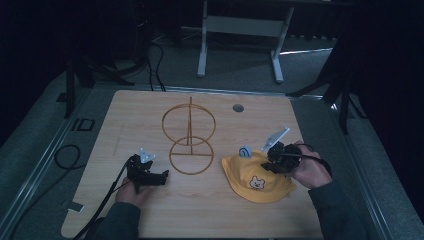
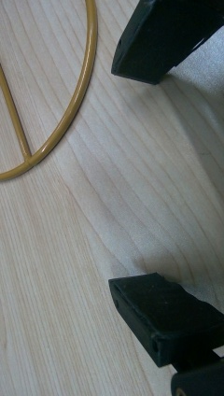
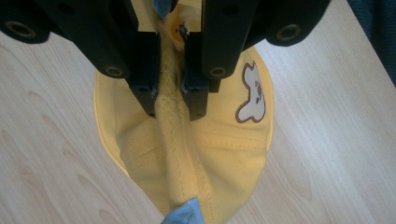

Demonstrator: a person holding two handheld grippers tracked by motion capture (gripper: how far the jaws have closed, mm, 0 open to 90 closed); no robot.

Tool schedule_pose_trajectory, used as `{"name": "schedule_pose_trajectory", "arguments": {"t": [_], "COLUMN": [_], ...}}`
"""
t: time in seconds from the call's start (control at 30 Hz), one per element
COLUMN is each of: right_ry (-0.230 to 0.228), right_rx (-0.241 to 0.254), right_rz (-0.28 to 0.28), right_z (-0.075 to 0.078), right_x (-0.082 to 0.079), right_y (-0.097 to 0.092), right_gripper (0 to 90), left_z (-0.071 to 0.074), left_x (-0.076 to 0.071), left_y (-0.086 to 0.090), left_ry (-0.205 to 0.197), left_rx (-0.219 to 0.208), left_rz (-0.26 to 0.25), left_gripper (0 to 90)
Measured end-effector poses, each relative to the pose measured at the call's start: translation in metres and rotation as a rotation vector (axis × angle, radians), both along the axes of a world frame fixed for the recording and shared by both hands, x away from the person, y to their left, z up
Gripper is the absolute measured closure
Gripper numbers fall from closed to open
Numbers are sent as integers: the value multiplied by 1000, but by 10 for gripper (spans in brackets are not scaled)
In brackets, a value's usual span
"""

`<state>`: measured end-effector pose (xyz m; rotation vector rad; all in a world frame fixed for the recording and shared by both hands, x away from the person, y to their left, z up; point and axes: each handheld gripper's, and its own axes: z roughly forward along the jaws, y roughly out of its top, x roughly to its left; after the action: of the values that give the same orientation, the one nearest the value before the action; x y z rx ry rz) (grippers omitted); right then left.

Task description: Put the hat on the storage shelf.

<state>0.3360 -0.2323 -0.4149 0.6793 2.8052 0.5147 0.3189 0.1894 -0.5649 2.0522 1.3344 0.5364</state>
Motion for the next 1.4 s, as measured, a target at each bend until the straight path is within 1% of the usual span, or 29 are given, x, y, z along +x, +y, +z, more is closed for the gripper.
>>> {"name": "schedule_pose_trajectory", "arguments": {"t": [0.2, 0.33, 0.6, 0.87, 0.93, 1.17, 1.23, 1.4], "right_ry": [-33, -68, -121, -157, -173, -202, -217, -243], "right_rx": [32, 56, 107, 155, 172, 228, 245, 276], "right_rz": [-23, -46, -84, -120, -129, -155, -164, -181], "right_z": [4, 7, 13, 18, 20, 25, 27, 31], "right_x": [0, 1, 2, 2, 3, 3, 3, 3], "right_y": [-4, -6, -12, -18, -20, -24, -25, -29], "right_gripper": [801, 803, 808, 810, 811, 813, 814, 816], "left_z": [0, 0, 0, 0, 0, 0, 0, 0], "left_x": [0, 0, 0, 0, 0, 0, 0, 0], "left_y": [0, 0, 0, 0, 0, 0, 0, 0], "left_ry": [1, 1, 1, 1, 2, 2, 1, 3], "left_rx": [1, 2, 1, 3, 2, 2, 2, 4], "left_rz": [-1, -1, -1, -2, -2, -2, -1, -3], "left_gripper": [19, 18, 19, 18, 19, 19, 19, 19]}}
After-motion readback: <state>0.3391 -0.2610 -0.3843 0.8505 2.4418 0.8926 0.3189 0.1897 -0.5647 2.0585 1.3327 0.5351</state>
